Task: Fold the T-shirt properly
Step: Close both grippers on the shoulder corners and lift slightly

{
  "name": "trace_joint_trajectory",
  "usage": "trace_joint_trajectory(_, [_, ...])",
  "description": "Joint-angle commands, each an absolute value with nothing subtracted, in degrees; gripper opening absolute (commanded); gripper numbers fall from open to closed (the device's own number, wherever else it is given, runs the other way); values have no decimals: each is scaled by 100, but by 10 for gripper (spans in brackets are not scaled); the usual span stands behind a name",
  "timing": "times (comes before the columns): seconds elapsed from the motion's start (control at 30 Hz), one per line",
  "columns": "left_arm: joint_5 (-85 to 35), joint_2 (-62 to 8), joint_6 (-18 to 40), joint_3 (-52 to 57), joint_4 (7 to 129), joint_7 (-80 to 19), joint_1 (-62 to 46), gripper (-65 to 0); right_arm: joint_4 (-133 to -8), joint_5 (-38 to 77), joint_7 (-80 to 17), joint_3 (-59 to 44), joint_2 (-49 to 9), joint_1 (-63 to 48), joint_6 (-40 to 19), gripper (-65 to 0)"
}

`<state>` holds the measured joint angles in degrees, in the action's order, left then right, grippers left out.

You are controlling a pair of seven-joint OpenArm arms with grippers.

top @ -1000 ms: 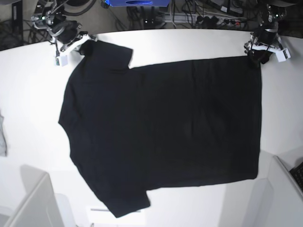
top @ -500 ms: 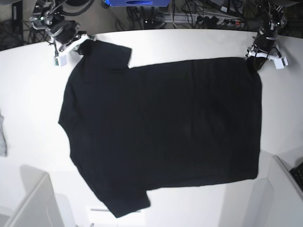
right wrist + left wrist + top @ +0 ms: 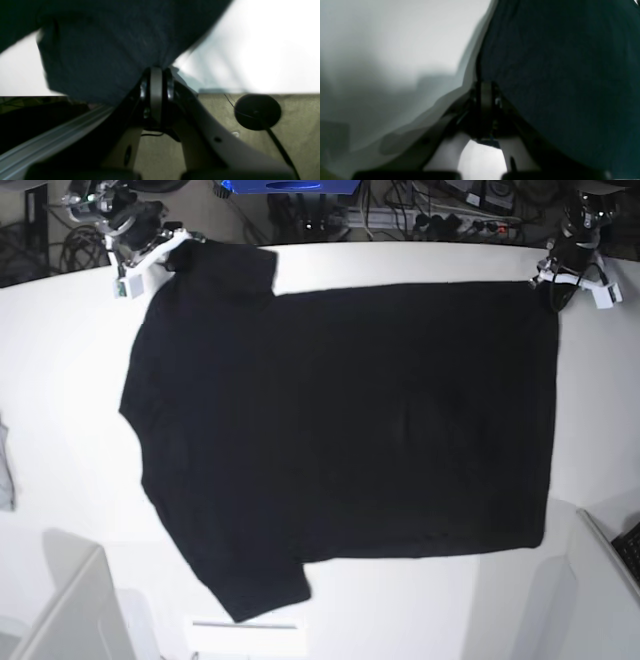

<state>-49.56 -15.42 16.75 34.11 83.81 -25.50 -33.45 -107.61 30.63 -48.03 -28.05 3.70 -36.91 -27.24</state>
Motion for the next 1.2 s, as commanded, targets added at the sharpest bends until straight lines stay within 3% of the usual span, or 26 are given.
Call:
trace_joint_trajectory(0.0, [-4840,-1648,1596,3442,8426,-2703,-3477,-650,-10949,3134,-4734,-2835,347,-3758,-2730,-650])
trace_joint_trajectory(0.4, [-4840,-1622,1596,3433,9147,-2712,-3556,-650,-11512,3152,-4752,-2774,356,-3679,-2747,-650])
trace_joint_trajectory(0.67, [-4840,-1622,1578,3433,9552,-2721,-3556,-650,-11574,3960,-4778,-2774,84,-3415,-2747,-650])
trace_joint_trajectory(0.9, [-4840,-1631,1569,3433,9587,-2721,-3451,-650,-11574,4004,-4787,-2774,66,-3037,-2730,-650])
trace_joint_trajectory(1.17, [-4840,-1622,1560,3495,9578,-3451,-2967,-650,-11556,3978,-5402,-2818,66,-2308,-2703,-650])
